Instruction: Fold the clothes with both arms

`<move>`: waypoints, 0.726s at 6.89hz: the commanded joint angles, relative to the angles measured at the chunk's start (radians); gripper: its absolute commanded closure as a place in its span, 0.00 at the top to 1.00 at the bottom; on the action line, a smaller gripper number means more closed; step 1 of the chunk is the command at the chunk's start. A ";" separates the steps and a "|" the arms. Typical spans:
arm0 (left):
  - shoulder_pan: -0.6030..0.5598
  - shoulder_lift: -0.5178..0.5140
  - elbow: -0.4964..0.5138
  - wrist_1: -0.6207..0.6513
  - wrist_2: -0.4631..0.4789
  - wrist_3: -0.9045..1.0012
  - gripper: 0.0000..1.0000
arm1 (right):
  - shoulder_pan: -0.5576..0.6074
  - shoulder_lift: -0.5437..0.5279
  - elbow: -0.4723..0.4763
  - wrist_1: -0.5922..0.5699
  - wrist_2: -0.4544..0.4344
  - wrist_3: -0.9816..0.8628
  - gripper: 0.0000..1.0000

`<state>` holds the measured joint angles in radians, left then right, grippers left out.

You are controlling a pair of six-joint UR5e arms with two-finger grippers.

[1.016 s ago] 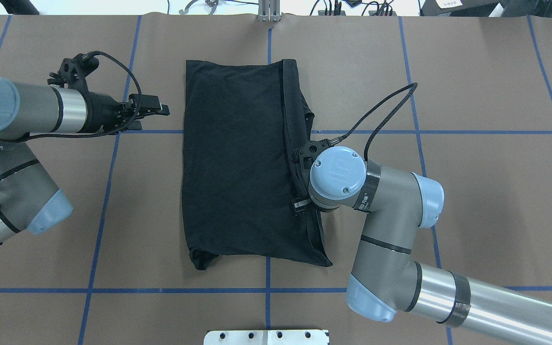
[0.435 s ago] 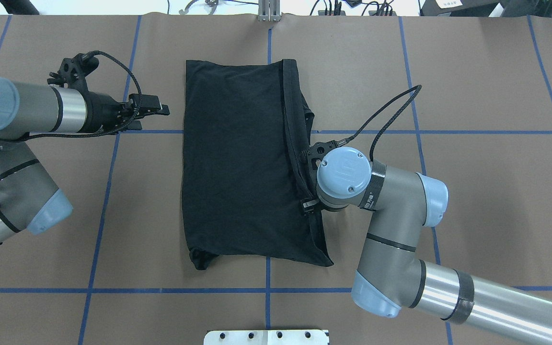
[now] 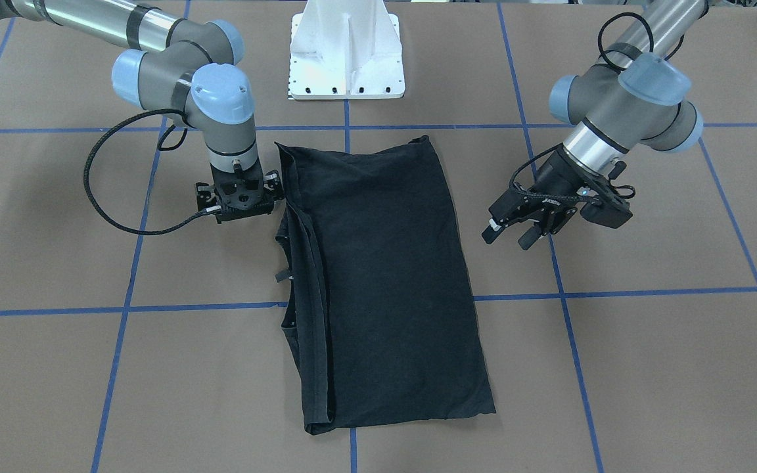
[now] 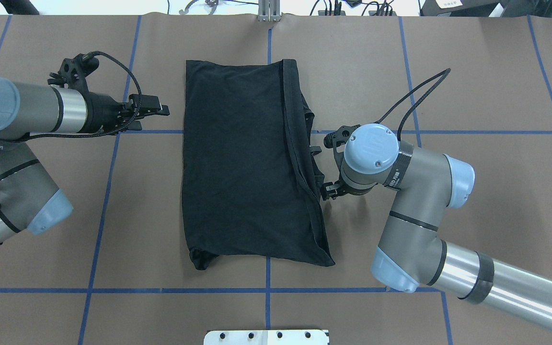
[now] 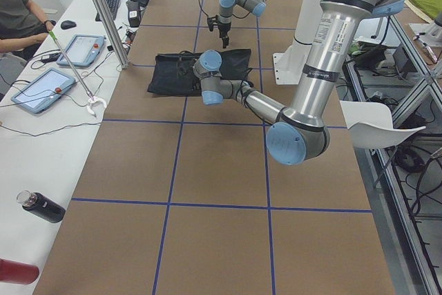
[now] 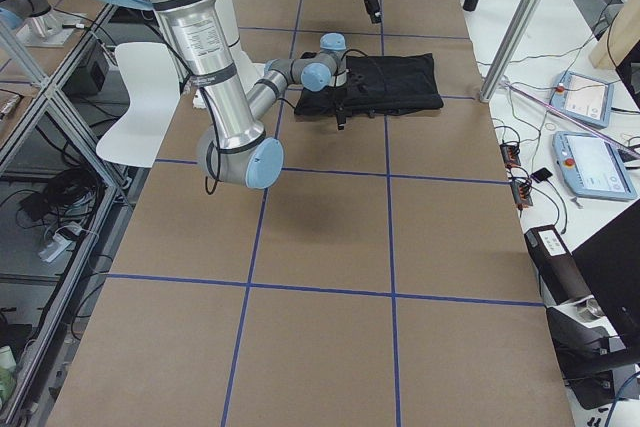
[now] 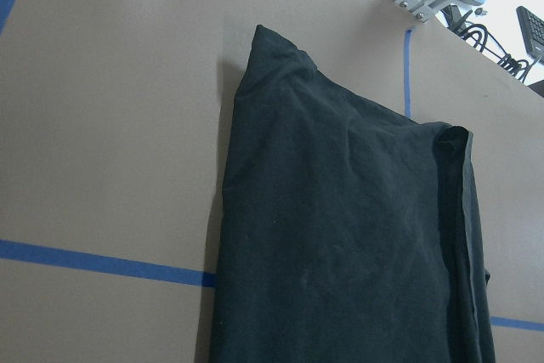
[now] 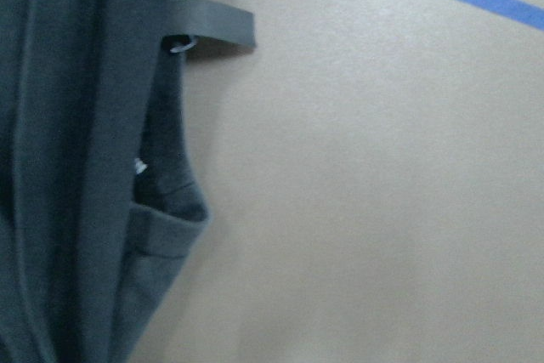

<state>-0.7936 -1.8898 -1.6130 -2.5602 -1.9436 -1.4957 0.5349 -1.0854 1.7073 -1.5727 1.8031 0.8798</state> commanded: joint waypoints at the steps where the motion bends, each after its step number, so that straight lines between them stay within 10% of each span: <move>1: -0.001 0.000 0.002 0.002 0.000 0.002 1.00 | 0.077 -0.011 0.041 -0.006 0.089 -0.021 1.00; 5: -0.004 -0.006 -0.002 0.002 -0.009 0.002 1.00 | -0.022 -0.011 0.156 0.000 0.085 0.027 1.00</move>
<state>-0.7966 -1.8946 -1.6122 -2.5587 -1.9470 -1.4941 0.5648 -1.0933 1.8212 -1.5741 1.8928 0.8816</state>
